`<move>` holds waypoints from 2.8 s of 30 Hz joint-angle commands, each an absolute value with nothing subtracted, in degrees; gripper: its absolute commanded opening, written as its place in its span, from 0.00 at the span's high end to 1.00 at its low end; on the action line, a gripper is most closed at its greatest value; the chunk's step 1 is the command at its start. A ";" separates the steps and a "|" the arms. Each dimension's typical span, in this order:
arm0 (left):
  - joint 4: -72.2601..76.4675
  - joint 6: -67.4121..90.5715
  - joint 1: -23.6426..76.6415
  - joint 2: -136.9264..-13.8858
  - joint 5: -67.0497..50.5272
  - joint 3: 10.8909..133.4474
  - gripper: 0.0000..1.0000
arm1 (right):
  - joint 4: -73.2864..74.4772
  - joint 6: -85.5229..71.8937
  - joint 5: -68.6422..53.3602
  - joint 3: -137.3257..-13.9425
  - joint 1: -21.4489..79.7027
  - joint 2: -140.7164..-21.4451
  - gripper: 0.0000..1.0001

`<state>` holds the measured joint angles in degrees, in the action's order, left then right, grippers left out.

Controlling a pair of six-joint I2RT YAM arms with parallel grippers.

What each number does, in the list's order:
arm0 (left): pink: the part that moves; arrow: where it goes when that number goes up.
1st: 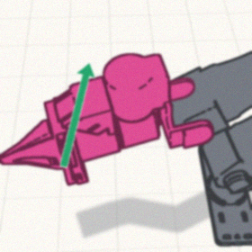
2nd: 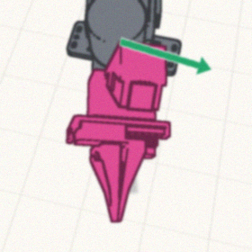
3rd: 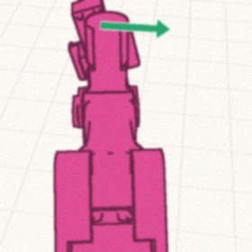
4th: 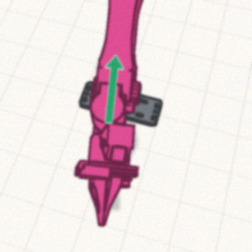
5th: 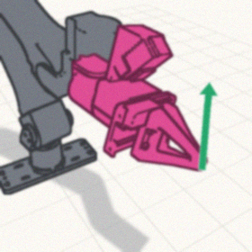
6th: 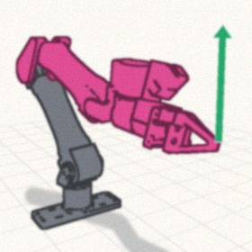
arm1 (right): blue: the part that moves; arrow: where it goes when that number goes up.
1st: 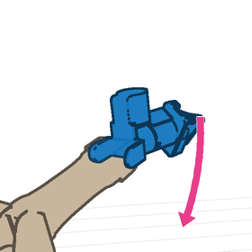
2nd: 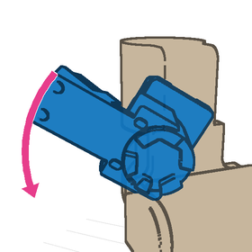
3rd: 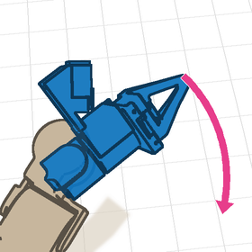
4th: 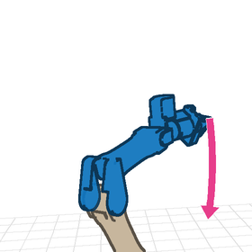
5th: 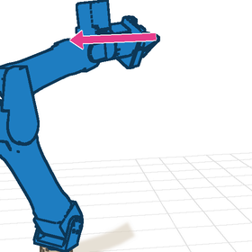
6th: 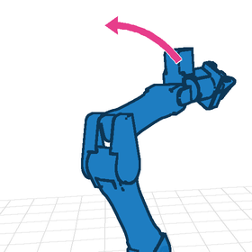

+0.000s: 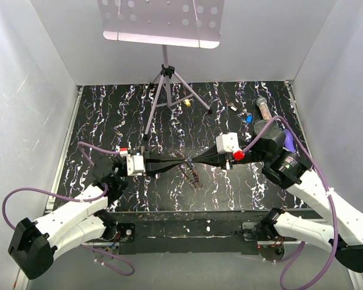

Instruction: Put the keys on the keyring

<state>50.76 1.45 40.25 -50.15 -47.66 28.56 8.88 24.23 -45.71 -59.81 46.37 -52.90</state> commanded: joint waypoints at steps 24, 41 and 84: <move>50.27 -1.32 40.34 -47.99 -45.26 28.74 1.00 | 9.05 25.93 -43.33 -62.58 46.50 -51.59 0.99; 50.01 -1.58 40.25 -47.90 -45.35 28.74 1.00 | 9.58 26.63 -43.51 -62.75 46.41 -51.33 0.99; 50.89 -1.14 40.34 -47.64 -44.38 28.48 1.00 | 7.73 25.31 -44.82 -62.05 46.58 -52.21 0.99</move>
